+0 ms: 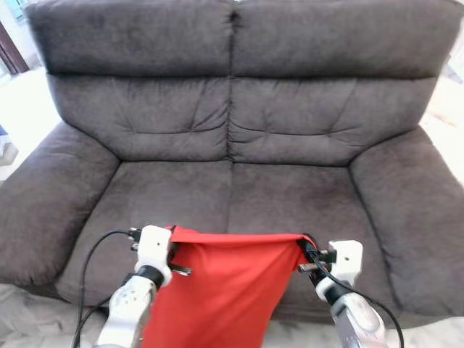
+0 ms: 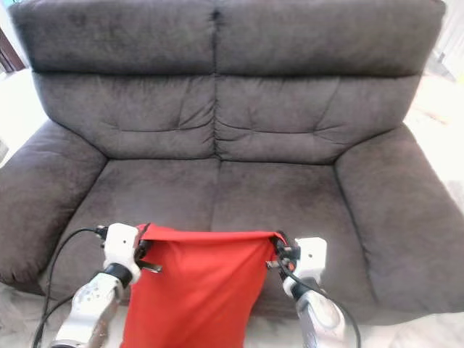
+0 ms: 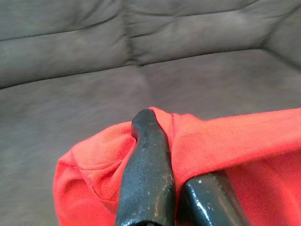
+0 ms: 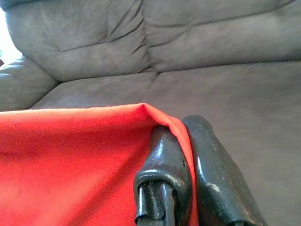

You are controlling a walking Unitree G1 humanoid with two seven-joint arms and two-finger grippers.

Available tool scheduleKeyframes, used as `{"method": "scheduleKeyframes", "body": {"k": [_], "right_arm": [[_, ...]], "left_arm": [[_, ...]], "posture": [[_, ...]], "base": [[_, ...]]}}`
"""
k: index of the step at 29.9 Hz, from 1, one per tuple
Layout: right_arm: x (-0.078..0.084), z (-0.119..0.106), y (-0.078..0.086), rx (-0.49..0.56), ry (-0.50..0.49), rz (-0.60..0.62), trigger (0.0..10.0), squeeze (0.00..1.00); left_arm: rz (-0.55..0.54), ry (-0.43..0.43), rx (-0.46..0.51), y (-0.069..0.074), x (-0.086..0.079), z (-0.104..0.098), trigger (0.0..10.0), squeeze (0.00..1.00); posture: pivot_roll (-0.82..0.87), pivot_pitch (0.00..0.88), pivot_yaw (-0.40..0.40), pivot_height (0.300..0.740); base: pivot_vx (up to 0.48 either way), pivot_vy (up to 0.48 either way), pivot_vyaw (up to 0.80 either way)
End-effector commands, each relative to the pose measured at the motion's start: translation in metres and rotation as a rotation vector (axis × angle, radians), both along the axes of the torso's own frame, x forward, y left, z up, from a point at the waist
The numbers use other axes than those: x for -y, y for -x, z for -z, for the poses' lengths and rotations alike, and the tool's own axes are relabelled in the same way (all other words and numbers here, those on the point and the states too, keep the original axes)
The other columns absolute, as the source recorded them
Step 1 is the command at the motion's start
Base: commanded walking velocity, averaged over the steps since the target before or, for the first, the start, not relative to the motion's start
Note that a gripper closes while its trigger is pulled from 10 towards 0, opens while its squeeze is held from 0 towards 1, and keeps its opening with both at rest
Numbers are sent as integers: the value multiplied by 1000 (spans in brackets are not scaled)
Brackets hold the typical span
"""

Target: Move the pillow to the sofa from floor

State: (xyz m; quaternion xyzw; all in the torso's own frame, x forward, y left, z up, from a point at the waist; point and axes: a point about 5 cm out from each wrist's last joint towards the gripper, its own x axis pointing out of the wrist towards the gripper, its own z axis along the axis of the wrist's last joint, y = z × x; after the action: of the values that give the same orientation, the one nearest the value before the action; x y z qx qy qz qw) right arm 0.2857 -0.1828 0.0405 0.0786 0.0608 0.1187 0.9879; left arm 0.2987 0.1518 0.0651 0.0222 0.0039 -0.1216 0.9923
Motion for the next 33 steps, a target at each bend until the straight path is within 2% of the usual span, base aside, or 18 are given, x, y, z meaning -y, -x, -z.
{"method": "scheduleKeyframes", "body": {"k": [1, 20, 28, 33], "right_arm": [[10, -20, -9, 104, -25, 67, 10000, 0], [10, -24, -13, 125, -19, 82, 10000, 0], [9, -33, -16, 174, -24, 92, 10000, 0], [8, -43, -14, 239, -37, 118, 10000, 0]], "left_arm": [[-32, -10, 47, -2, -11, -9, 10000, 0], [-27, -13, 59, -3, -12, -12, 10000, 0], [-12, 1, 72, -4, -11, -17, 10000, 0], [14, -37, 117, -3, -8, -25, 10000, 0]], "posture": [[-44, 118, 37, 740], [-41, 111, 45, 740], [-37, 101, 49, 740], [-39, 90, 58, 740]], "base": [[0, -480, 0], [0, -468, 0], [0, 0, 0], [0, 0, 0]]}}
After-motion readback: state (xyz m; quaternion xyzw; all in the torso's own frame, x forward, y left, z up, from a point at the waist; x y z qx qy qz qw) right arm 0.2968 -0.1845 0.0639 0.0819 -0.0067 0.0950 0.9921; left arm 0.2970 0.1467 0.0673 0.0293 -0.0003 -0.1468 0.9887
